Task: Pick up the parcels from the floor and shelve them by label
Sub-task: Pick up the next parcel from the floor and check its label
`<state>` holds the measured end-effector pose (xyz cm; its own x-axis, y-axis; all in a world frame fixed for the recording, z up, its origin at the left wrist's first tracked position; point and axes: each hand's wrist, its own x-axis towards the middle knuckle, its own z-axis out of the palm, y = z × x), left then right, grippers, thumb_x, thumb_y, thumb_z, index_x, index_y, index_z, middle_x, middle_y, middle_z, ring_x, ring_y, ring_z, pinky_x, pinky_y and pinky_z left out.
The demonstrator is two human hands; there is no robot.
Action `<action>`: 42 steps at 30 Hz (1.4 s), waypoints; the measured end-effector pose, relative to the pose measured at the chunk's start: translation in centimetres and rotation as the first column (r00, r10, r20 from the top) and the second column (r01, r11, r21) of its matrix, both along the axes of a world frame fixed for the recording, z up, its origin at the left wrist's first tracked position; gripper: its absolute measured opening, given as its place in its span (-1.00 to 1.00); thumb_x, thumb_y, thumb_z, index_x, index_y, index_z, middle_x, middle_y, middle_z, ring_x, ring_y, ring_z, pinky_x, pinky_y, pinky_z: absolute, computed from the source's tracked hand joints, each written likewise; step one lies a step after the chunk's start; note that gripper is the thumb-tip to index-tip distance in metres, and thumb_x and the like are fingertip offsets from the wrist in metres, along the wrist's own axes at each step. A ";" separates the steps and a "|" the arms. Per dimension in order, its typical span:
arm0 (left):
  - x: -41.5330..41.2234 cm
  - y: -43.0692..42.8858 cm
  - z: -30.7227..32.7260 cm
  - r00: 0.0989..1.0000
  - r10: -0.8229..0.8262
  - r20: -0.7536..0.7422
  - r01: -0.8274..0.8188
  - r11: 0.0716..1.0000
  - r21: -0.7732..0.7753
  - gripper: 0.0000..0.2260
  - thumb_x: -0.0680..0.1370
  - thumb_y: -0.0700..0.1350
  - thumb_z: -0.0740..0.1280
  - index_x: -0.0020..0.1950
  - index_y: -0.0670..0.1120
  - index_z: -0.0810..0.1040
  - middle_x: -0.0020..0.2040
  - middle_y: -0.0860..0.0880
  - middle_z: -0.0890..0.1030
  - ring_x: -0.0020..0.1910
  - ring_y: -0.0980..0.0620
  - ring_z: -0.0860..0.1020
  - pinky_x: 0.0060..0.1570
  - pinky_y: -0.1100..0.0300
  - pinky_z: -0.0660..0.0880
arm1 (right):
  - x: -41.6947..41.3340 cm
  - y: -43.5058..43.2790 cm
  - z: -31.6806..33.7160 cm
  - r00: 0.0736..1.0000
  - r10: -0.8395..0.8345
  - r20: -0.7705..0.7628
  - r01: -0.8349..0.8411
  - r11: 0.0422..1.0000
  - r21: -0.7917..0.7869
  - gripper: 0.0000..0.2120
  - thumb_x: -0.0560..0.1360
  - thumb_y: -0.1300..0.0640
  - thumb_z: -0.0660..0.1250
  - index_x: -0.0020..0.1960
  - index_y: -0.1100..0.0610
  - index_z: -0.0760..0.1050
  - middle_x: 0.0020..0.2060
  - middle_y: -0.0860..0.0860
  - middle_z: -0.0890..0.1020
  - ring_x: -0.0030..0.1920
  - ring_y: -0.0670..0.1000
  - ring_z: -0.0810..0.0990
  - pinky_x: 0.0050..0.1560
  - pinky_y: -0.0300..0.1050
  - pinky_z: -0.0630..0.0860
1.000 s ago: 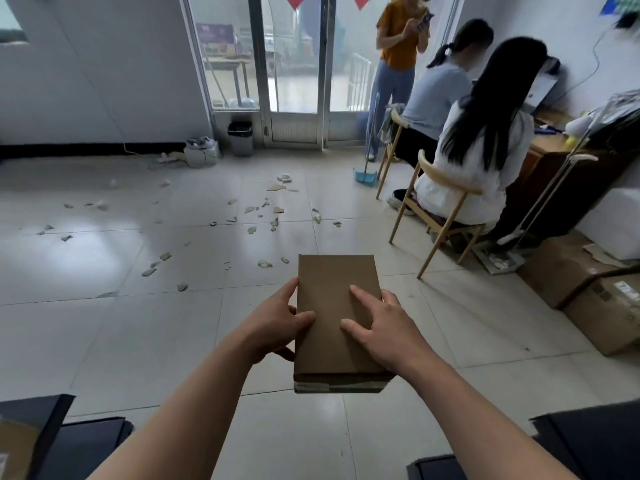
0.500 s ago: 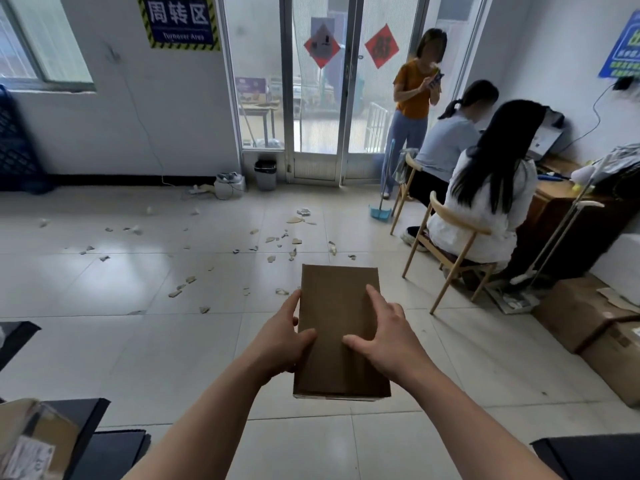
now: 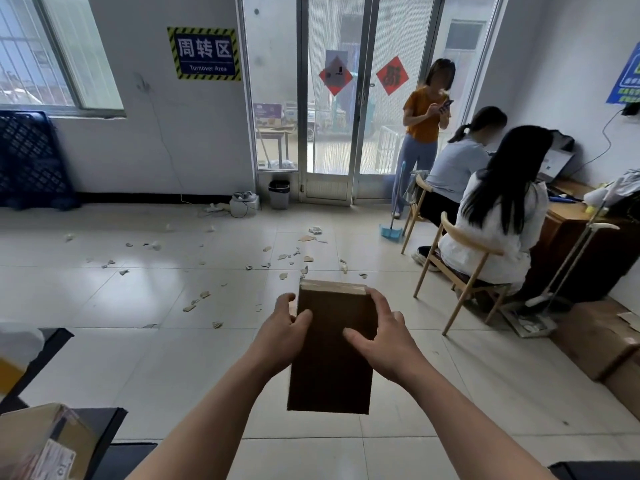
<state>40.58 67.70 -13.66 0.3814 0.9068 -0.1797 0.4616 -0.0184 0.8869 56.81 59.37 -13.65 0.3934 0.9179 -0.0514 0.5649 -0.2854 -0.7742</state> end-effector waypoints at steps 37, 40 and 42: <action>-5.3 -1.0 -2.2 0.991 -0.086 -0.107 0.105 0.976 0.192 -0.49 0.50 -0.11 0.38 0.30 0.10 0.16 0.18 -0.11 0.30 0.01 -0.06 0.46 -0.35 0.35 0.47 | -4.2 0.1 -2.4 0.986 0.119 0.115 -0.121 0.993 0.008 -0.26 0.29 0.08 0.47 0.30 -0.25 0.13 0.15 0.01 0.22 -0.01 0.05 0.49 0.02 -0.07 0.61; -5.0 -1.1 -2.2 0.996 -0.059 -0.063 0.069 0.983 0.171 -0.61 0.53 -0.04 0.35 0.19 0.08 0.17 0.18 -0.10 0.29 0.06 -0.07 0.46 -0.31 0.35 0.48 | -4.3 0.0 -2.6 0.988 0.133 0.079 -0.136 0.990 0.041 -0.34 0.32 0.11 0.45 0.25 -0.23 0.16 0.17 -0.02 0.23 0.04 0.06 0.48 0.03 -0.05 0.60; -4.6 -1.1 -2.1 0.999 -0.035 -0.037 0.040 0.989 0.143 -0.65 0.54 0.01 0.32 0.17 0.06 0.18 0.19 -0.10 0.28 0.09 -0.07 0.44 -0.16 0.27 0.53 | -4.1 -0.1 -2.6 0.987 0.149 0.065 -0.153 0.987 0.058 -0.38 0.33 0.13 0.44 0.22 -0.23 0.18 0.18 -0.03 0.24 0.06 0.05 0.47 0.05 -0.05 0.60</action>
<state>35.95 66.56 -15.72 0.4114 0.9093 -0.0617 0.4882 -0.1626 0.8575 52.72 59.31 -16.28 0.2504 0.9678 0.0272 0.6441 -0.1455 -0.7510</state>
